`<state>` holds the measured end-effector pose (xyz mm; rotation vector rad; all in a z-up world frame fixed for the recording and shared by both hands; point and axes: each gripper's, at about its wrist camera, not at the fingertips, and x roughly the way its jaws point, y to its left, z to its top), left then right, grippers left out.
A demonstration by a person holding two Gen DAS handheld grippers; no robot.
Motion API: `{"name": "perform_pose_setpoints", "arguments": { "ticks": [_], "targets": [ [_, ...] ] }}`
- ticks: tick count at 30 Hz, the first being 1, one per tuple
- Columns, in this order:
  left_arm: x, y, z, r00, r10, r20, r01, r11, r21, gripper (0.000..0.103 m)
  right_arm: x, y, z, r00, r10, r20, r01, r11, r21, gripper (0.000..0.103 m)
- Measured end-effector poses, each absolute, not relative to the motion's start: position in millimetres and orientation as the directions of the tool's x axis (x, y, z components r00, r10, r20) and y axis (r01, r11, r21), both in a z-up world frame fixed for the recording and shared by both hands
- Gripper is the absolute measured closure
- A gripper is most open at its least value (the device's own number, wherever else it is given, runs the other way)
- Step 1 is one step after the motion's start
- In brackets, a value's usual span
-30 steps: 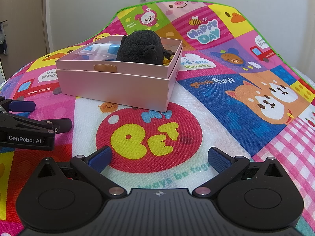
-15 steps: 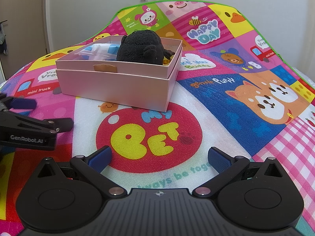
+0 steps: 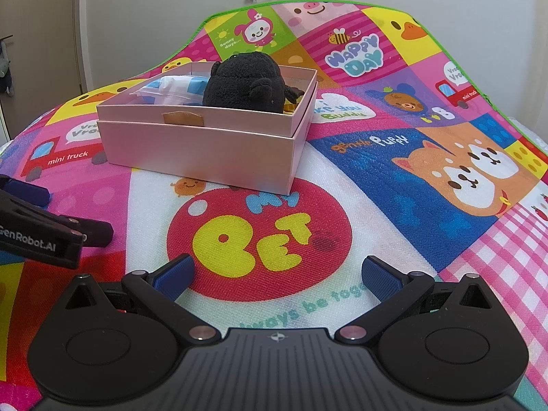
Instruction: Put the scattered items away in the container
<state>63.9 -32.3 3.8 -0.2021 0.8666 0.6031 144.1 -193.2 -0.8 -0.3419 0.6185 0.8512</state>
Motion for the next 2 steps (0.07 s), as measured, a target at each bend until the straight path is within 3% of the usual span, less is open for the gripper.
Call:
{"name": "perform_pose_setpoints", "arguments": {
  "ticks": [2],
  "targets": [
    [64.6,-30.1,3.3,0.484,0.402,-0.777,-0.576,0.815,0.063,0.000,144.0,-193.2,-0.8,0.500,0.593,-0.631,-0.783,0.620,-0.038,0.000]
  ]
}}
